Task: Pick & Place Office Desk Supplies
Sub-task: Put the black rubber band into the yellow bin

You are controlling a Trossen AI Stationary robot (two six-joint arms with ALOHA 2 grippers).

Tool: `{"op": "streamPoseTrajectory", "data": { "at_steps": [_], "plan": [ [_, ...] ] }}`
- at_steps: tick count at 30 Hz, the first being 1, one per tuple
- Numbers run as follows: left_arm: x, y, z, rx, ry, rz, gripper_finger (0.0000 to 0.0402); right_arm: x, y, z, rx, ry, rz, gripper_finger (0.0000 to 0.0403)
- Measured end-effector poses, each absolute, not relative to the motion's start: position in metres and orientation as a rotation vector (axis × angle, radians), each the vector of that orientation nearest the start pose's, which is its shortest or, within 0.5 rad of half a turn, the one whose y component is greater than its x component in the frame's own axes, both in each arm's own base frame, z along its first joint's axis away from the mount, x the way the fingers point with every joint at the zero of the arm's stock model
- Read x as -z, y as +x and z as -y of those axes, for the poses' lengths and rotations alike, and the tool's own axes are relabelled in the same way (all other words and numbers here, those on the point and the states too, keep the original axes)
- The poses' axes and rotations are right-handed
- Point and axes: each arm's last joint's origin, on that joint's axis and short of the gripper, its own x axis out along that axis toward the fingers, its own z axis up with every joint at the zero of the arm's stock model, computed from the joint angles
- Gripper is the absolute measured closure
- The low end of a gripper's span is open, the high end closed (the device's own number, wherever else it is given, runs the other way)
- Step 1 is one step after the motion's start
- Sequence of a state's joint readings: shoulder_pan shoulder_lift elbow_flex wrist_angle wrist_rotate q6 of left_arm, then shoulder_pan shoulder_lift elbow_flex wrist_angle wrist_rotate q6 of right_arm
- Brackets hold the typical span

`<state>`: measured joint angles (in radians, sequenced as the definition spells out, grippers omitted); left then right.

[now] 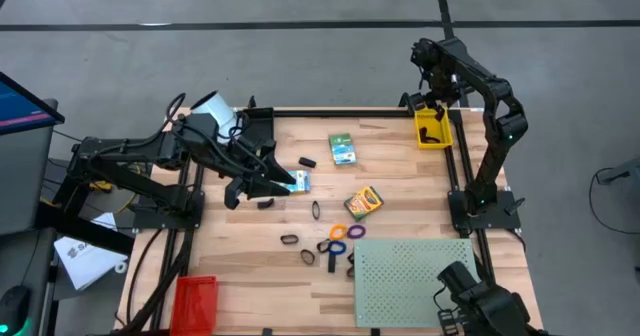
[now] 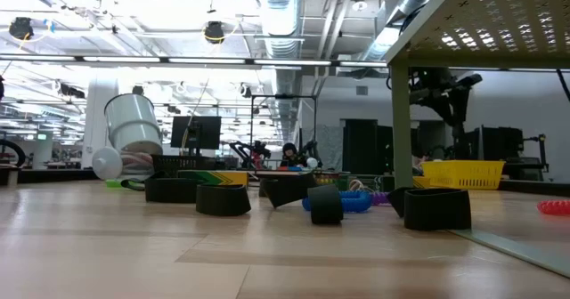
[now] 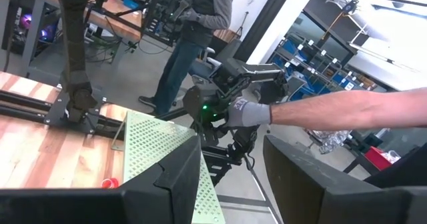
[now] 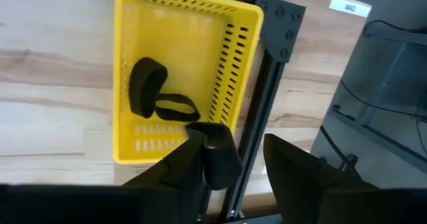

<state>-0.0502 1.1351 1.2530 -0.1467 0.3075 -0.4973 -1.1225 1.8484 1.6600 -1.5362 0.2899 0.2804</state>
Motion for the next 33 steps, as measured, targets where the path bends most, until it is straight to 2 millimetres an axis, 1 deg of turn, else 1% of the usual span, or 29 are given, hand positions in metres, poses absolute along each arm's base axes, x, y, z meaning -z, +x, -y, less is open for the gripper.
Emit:
{"op": "streamPoseTrajectory", "data": {
  "at_steps": [4,7,15,21,23,25,29,33],
  "plan": [
    [-0.428,0.239,0.021,0.348,-0.496,-0.119,0.0243,-0.275,0.136,0.3,1.267,0.93,-1.57,0.0244],
    [-0.429,0.239,0.023,0.357,-0.495,-0.115,0.0243,-0.275,0.135,0.3,1.27,0.919,-1.579,0.0257],
    [-0.43,0.239,0.025,0.364,-0.494,-0.109,0.0243,-0.275,0.135,0.3,1.245,0.911,-1.593,0.032],
    [-0.43,0.239,0.025,0.36,-0.495,-0.109,0.0243,-0.275,0.135,0.3,1.23,0.904,-1.597,0.0389],
    [-0.43,0.239,0.025,0.359,-0.495,-0.108,0.0243,-0.275,0.135,0.3,1.227,0.903,-1.597,0.0397],
    [-0.43,0.239,0.025,0.359,-0.495,-0.108,0.0243,-0.275,0.136,0.3,1.23,0.901,-1.591,0.0383],
    [-0.43,0.239,0.025,0.359,-0.495,-0.108,0.0243,-0.277,0.138,0.301,1.233,0.886,-1.569,0.0333],
    [-0.43,0.239,0.025,0.359,-0.498,-0.11,0.0243,-0.289,0.15,0.299,1.217,0.835,-1.528,0.0281]
  ]
}}
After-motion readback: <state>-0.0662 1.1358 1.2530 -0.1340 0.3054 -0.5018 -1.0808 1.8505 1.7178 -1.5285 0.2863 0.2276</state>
